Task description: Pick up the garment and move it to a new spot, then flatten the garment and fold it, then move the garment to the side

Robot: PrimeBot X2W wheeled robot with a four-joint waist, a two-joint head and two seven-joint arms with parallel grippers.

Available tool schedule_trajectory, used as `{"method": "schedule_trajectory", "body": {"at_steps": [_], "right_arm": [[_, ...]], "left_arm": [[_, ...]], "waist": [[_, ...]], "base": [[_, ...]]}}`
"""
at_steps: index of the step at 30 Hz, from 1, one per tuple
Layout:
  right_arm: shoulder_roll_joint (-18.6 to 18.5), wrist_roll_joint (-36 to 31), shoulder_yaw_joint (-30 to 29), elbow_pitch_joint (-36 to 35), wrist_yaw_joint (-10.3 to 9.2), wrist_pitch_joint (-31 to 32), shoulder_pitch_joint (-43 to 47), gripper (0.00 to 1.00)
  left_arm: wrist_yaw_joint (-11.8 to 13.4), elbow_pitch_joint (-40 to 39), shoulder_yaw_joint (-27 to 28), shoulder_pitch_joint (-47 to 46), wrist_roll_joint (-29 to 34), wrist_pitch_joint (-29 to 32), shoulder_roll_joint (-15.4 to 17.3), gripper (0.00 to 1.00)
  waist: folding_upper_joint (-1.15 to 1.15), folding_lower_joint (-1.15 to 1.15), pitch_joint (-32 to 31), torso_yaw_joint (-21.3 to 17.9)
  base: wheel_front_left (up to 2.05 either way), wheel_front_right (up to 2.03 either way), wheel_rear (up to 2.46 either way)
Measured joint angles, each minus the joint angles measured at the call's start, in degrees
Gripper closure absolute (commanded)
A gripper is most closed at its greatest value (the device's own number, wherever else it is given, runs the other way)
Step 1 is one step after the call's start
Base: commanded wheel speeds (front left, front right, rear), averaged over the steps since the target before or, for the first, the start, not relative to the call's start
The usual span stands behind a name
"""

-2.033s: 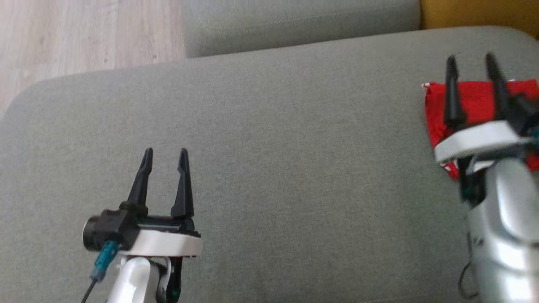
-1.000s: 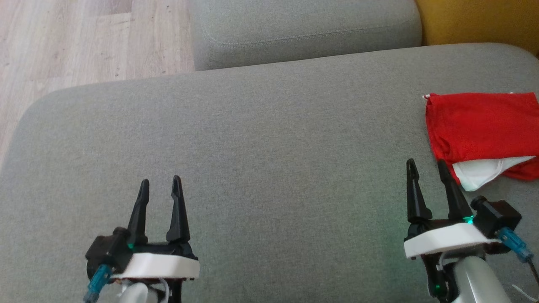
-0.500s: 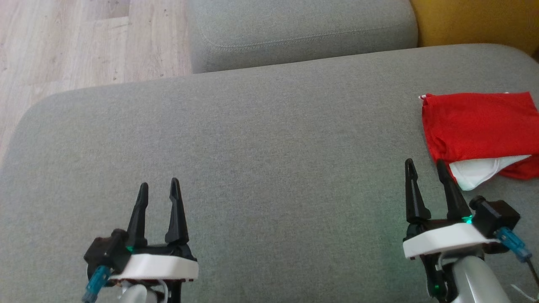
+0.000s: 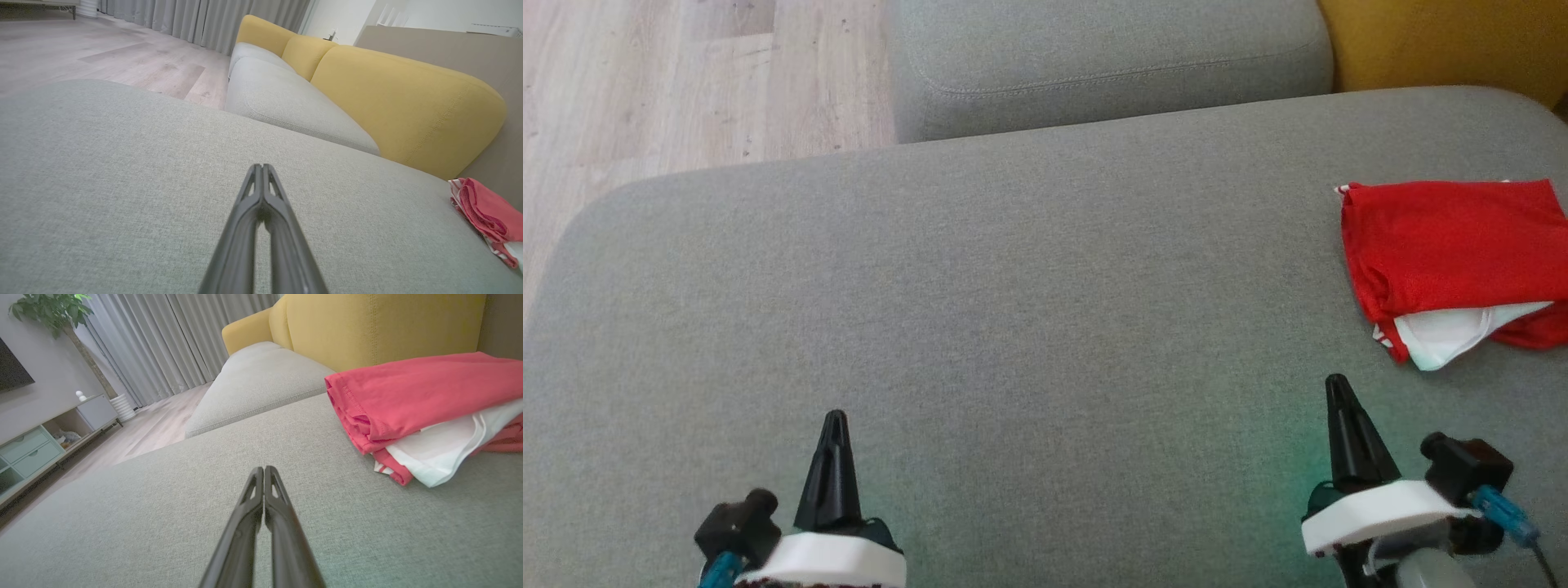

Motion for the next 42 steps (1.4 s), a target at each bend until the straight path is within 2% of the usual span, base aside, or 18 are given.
{"method": "schedule_trajectory", "body": {"at_steps": [42], "right_arm": [[-0.1, 26.3, -2.9, -2.0, 0.00, 6.2, -0.8, 1.00]], "left_arm": [[-2.0, -0.7, 5.3, -1.2, -22.7, 7.0, 0.0, 1.00]], "waist": [[0.00, 0.00, 0.1, 1.6]], "base": [[0.00, 0.00, 0.00]]}}
